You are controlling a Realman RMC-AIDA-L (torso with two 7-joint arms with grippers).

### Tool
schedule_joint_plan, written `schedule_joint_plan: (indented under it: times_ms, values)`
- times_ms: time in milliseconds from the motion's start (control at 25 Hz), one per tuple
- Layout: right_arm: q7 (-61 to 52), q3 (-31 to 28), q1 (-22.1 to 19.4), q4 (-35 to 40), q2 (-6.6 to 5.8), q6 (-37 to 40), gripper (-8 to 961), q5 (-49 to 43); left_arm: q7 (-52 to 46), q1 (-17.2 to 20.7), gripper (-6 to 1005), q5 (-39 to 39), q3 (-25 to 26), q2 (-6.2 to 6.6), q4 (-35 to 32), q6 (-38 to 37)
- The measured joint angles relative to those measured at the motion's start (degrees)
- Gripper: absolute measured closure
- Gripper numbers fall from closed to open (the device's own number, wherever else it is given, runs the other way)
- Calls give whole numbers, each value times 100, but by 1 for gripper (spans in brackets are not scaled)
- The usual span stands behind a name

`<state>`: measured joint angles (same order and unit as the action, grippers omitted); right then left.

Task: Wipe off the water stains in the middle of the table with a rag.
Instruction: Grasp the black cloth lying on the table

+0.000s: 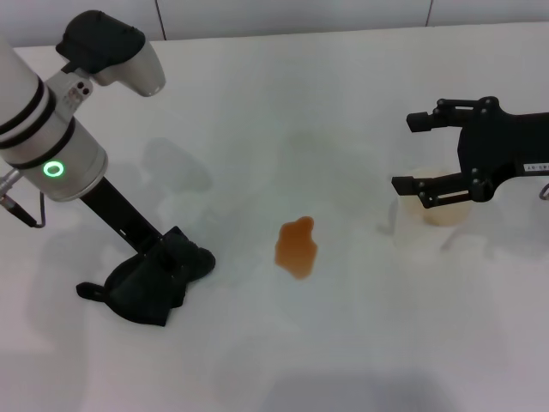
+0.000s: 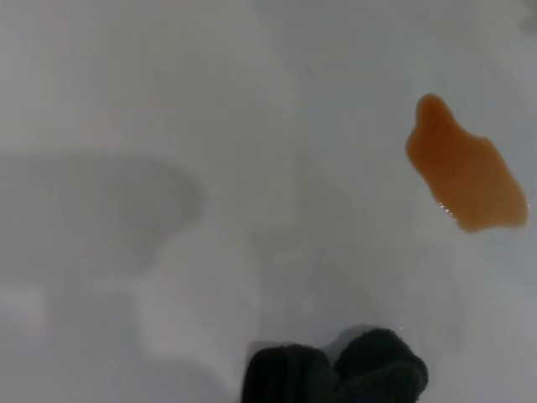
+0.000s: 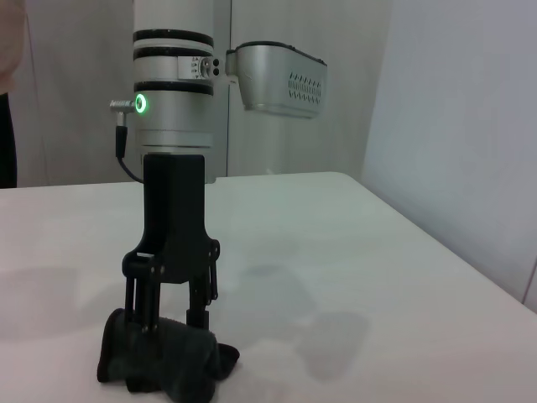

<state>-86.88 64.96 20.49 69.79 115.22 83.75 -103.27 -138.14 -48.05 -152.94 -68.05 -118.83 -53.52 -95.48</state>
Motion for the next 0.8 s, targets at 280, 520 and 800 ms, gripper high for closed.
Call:
schedule_joint_plan:
  times_ms: [280, 520, 800]
  values:
    - [2, -1, 2, 0, 0, -5, 94, 0, -9, 40, 285, -71, -5, -1, 32, 107]
    - [5, -3, -1, -4, 0, -24, 94, 1, 38, 48, 334, -94, -12, -1, 165, 223]
    - [-3, -4, -6, -9, 0, -61, 94, 0, 5, 5, 390, -200, -234, -12, 382, 433]
